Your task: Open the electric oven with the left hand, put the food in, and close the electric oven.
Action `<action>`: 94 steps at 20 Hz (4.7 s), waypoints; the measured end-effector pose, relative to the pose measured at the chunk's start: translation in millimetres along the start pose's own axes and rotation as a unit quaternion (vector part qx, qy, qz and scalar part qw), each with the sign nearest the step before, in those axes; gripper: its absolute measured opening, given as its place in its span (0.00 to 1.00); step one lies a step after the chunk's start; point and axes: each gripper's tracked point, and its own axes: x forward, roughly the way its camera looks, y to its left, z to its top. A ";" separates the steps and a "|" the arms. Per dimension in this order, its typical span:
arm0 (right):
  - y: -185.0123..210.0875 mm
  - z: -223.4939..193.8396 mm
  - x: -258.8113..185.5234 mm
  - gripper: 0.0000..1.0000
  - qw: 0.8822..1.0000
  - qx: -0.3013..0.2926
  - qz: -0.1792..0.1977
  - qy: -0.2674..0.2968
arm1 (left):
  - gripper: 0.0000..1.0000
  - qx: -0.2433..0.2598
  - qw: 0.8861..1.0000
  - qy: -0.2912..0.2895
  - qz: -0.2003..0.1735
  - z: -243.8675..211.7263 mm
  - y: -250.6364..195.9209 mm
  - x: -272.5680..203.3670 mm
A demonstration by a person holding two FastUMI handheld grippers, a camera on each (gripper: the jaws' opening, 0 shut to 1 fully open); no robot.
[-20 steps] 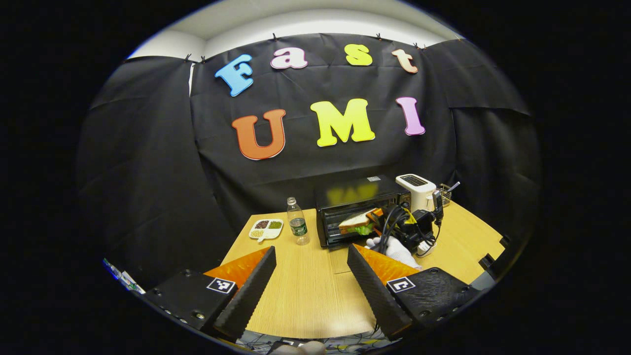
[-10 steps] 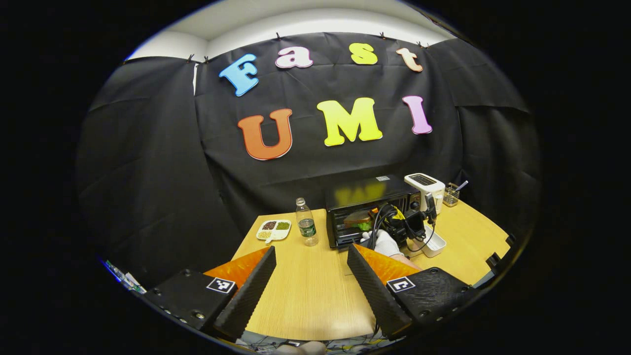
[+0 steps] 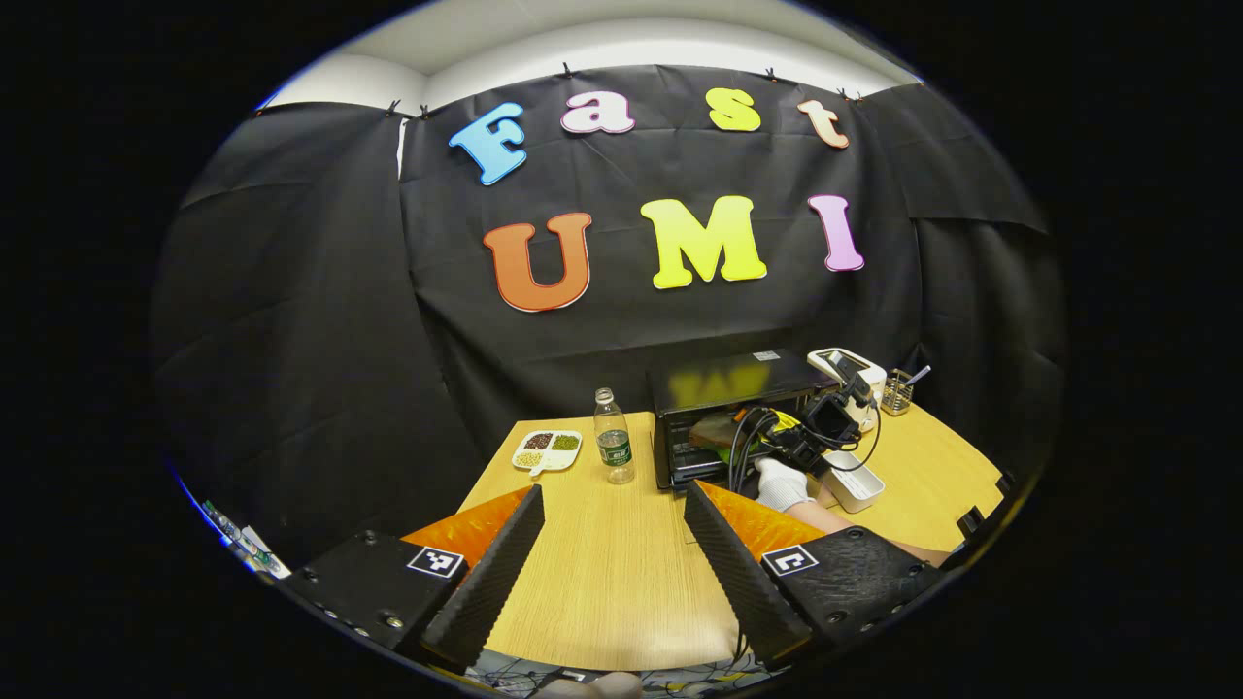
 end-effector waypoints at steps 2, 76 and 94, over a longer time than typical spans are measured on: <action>-9.3 3.5 -19.7 1.00 0.999 -0.027 0.007 0.016 | 0.96 -0.002 1.000 -0.006 0.002 -0.8 -1.4 3.7; -241.2 214.6 -310.7 1.00 0.934 -0.351 -0.054 0.050 | 0.94 -0.064 0.985 0.149 -0.062 -112.8 -221.2 213.7; -217.7 224.9 -321.1 1.00 0.938 -0.343 -0.048 0.022 | 0.94 -0.065 0.990 0.114 -0.059 -70.7 -203.0 224.9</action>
